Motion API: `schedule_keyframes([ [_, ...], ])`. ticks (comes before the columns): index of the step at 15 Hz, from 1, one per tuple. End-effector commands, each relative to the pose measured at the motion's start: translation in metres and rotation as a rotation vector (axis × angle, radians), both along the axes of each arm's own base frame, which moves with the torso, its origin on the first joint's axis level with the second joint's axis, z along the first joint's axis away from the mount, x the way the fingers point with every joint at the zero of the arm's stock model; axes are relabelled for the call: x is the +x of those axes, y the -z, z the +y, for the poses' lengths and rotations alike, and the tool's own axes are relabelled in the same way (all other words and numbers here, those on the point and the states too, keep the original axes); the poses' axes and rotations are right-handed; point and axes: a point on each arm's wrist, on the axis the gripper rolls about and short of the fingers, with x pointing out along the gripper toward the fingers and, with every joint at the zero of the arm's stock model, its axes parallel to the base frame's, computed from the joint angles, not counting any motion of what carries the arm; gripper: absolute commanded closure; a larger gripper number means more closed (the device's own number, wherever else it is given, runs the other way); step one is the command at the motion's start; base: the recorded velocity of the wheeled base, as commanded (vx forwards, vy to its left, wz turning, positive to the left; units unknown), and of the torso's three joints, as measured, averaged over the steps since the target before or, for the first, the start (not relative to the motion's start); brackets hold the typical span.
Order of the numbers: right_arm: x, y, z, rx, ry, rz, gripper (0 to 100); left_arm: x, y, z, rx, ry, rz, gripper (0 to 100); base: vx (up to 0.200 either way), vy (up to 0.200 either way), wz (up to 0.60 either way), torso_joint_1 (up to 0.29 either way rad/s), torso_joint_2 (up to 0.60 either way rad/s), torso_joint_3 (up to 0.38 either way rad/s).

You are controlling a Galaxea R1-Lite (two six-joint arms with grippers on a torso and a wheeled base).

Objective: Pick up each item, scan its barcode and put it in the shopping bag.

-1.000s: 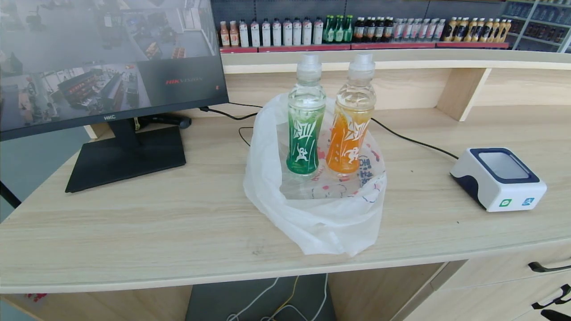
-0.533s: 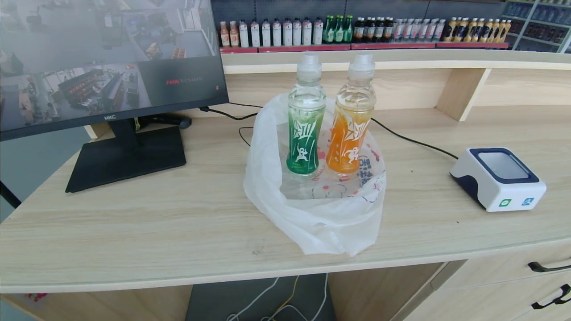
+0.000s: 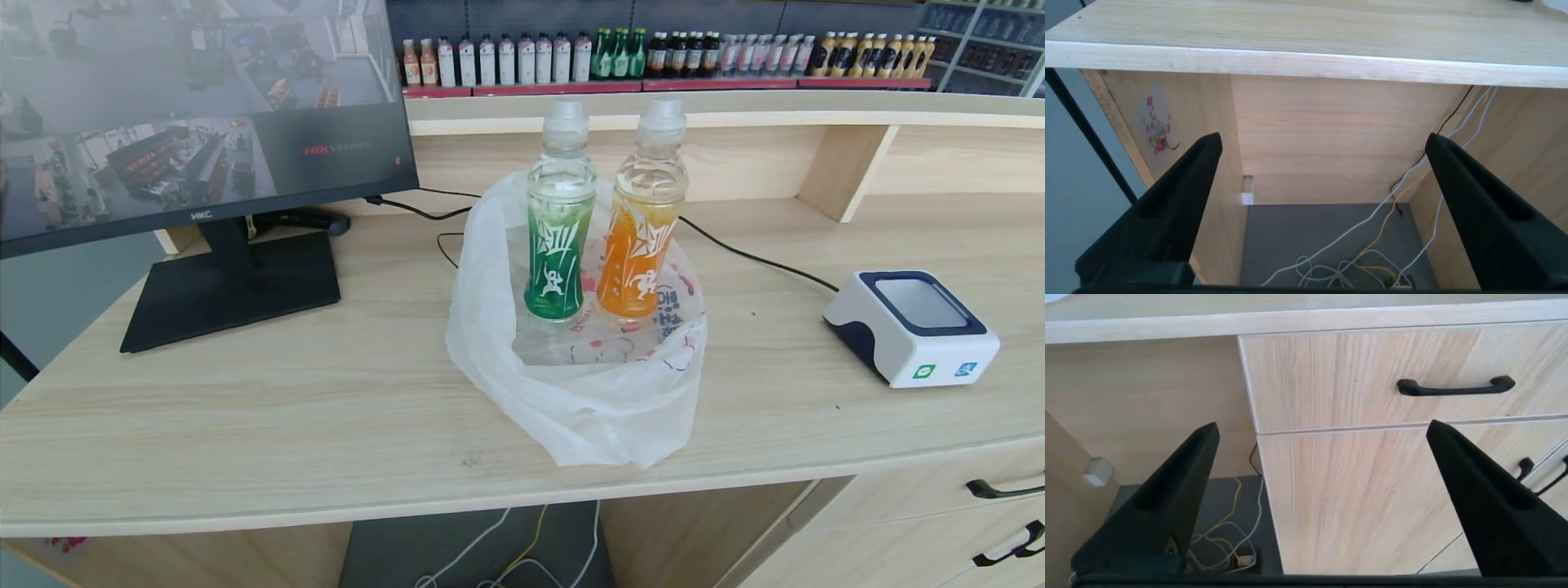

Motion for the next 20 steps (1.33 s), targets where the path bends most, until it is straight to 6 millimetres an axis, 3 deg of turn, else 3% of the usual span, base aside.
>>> schedule_keyframes([
  [1,-0.0004,0.0005,0.0,0.0,0.002,-0.005,0,0.0,0.0,0.0,0.0,0.0,0.0,0,-0.2,0.0,0.0,0.002,0.0,-0.002],
  [9,-0.0005,0.0004,0.0,0.0,0.002,-0.008,0,0.0,0.0,0.0,0.002,0.0,0.0,0,0.0,0.0,0.0,0.0,0.0,0.0],
  [20,-0.0004,0.0005,0.0,0.0,0.002,-0.005,0,0.0,0.0,0.0,-0.005,0.0,0.0,0,0.0,-0.2,0.0,0.005,0.0,0.004],
])
